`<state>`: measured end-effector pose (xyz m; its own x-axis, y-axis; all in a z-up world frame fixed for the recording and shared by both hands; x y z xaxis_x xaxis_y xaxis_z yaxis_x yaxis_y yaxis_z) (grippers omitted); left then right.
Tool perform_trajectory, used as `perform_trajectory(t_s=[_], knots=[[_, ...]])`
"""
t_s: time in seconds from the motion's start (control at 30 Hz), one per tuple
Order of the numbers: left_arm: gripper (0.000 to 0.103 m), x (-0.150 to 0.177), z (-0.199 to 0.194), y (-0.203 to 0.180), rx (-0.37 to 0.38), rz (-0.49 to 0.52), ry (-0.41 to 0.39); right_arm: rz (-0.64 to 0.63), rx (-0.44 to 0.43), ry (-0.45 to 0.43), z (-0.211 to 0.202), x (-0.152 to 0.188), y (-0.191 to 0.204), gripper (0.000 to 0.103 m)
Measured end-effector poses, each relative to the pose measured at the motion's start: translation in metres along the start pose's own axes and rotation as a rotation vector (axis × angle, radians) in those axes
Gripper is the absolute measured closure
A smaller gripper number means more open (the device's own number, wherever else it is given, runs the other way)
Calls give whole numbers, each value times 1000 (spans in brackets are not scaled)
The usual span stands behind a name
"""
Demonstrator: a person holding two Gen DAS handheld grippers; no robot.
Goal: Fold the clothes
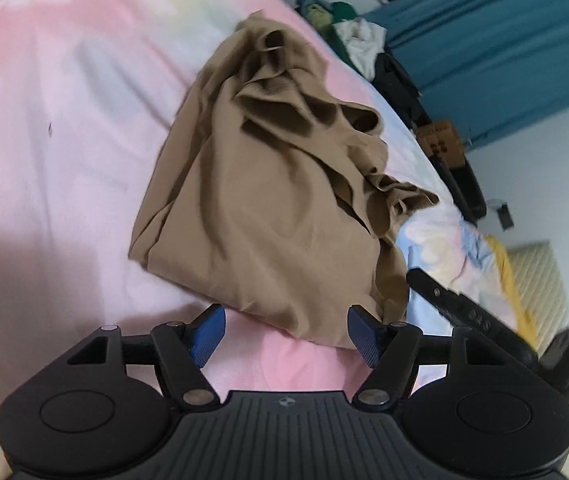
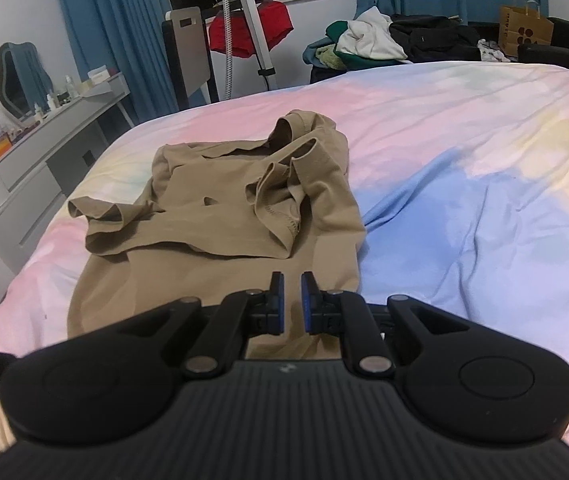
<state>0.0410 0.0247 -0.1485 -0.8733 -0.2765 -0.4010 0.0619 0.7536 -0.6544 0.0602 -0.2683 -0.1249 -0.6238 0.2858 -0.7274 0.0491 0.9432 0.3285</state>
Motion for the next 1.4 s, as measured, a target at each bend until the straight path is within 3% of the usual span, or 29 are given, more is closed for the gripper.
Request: perform_trajectory(t_s=[0.17, 0.27, 0.33, 0.4, 0.47, 0.6, 0.67, 0.77, 0.87, 0.93, 0.97, 1.0, 1.1, 1.27, 1.4], knots=[[32, 1, 10, 18, 22, -132, -29, 62, -46, -3, -6, -1, 0, 90], [33, 0, 12, 25, 20, -185, -74, 237, -195, 50, -12, 1, -1, 88], [33, -2, 11, 30, 30, -220, -100, 363, -300, 110, -13, 9, -1, 76], [34, -4, 10, 35, 51, -261, -120, 453, -361, 161, -12, 19, 0, 45], [35, -6, 10, 39, 70, -296, -133, 542, -399, 224, -6, 33, 1, 31], [35, -10, 13, 43, 85, -308, -149, 755, -475, 399, 13, 64, 3, 26], [38, -11, 15, 43, 86, -301, -154, 815, -440, 440, 21, 75, -1, 26], [46, -12, 18, 44, 78, -294, -165, 888, -323, 378, 23, 80, -23, 27], [60, -15, 21, 44, 70, -292, -183, 926, -276, 295, 20, 74, -41, 27], [76, -18, 20, 45, 74, -289, -199, 928, -258, 249, 19, 68, -50, 34], [81, -20, 19, 44, 73, -284, -208, 919, -246, 239, 19, 67, -51, 46], [87, -21, 17, 44, 73, -278, -216, 903, -233, 237, 20, 67, -50, 67], [93, -29, 13, 39, 81, -268, -241, 858, -212, 222, 21, 66, -46, 88], [96, -52, -9, 14, 105, -225, -259, 826, -245, 160, 5, 39, -40, 92], [97, -66, -40, -19, 115, -202, -300, 769, -302, 68, -32, 1, -22, 93]])
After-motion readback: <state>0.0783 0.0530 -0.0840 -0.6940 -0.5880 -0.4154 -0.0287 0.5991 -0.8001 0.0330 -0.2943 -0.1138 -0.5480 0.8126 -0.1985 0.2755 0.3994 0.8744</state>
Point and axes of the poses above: each gripper's, at about its wrist camera, not at the fingertips, and z roughly the way its jaws point, y to its left, x to its underside, the point moved 6 cm from there along z, roughly the way its jaws point, and after that the axes turned 7 degrees about z, right-handed, at the moved point
